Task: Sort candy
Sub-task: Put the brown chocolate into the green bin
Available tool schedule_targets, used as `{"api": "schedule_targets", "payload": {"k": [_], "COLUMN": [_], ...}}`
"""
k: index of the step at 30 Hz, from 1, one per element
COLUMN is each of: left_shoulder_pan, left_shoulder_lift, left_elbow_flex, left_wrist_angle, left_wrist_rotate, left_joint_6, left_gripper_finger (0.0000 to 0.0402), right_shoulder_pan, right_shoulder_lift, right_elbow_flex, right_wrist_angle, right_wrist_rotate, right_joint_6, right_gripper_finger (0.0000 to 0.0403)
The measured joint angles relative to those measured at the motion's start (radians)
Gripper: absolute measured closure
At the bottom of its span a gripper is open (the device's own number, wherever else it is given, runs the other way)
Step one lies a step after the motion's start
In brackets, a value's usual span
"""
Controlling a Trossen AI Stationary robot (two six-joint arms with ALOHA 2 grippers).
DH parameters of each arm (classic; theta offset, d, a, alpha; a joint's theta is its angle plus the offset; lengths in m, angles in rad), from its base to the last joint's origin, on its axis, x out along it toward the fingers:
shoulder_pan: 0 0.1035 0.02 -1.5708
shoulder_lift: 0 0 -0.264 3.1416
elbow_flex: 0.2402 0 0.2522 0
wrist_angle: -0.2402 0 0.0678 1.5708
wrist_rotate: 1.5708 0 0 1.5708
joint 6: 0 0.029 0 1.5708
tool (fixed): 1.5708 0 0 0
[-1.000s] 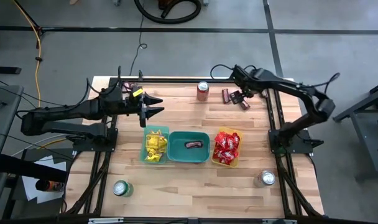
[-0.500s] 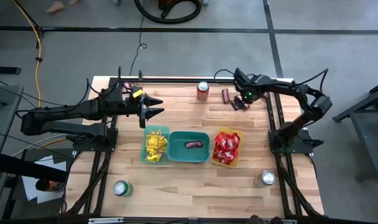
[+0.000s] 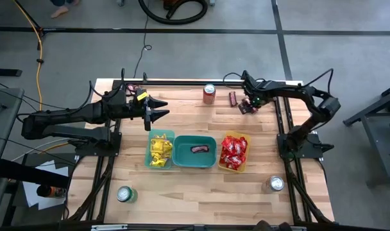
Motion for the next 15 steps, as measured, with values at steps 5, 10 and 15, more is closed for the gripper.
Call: {"api": "schedule_targets", "payload": {"k": [5, 10, 15], "left_shoulder_pan": [0.0, 0.0, 0.0], "left_shoulder_lift": [0.0, 0.0, 0.0], "left_elbow_flex": [0.0, 0.0, 0.001], "left_wrist_angle": [0.0, 0.0, 0.0], "left_wrist_rotate": [0.0, 0.0, 0.0], "left_joint_6": [0.0, 0.0, 0.0], "left_gripper_finger": [0.0208, 0.0208, 0.0208], "right_shoulder_pan": [0.001, 0.019, 0.067], "right_shoulder_lift": [0.018, -0.007, -0.137], "right_elbow_flex": [-0.015, 0.0, 0.055], "right_wrist_angle": [0.003, -0.032, -0.097], "right_wrist_rotate": [-0.002, -0.002, -0.007], "right_joint_6": [0.022, 0.006, -0.016], "right_gripper_finger": [0.0237, 0.0368, 0.0372]}}
